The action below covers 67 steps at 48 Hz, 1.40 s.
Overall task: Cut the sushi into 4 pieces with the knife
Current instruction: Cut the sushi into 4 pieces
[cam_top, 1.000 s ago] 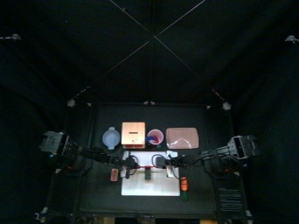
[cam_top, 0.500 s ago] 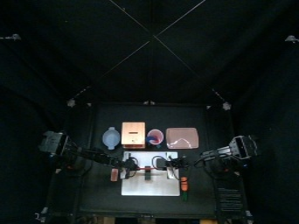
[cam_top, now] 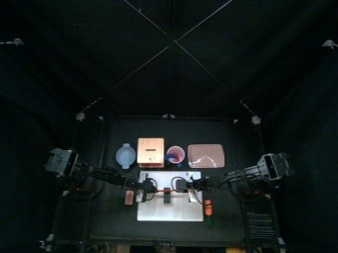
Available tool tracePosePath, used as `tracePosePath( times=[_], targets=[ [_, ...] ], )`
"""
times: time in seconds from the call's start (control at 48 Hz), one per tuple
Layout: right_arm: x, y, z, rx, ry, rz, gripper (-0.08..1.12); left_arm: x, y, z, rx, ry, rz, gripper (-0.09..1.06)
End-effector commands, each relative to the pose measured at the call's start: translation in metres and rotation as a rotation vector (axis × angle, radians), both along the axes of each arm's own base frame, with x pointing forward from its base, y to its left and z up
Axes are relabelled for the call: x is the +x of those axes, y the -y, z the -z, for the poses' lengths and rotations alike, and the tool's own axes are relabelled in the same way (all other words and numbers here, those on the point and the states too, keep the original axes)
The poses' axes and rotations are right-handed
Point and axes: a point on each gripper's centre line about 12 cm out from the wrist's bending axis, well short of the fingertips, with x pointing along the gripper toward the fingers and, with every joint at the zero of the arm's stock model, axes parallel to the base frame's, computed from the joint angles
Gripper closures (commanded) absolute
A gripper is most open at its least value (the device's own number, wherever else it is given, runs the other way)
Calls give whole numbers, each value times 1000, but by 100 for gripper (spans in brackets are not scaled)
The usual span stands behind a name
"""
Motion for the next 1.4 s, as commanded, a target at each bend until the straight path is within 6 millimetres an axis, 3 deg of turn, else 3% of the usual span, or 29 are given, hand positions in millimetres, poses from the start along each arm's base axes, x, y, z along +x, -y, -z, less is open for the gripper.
tracePosePath(
  times=[0.021,0.646,1.396],
  targets=[
    [2,5,-6,-3,17,10,85,2,4,-2,5,6,16,71],
    [0,6,-21,-5,62,7,85,2,0,-13,10,17,10,71],
    [-1,4,5,-2,-12,10,85,2,0,1,10,-25,5,71]
  ],
)
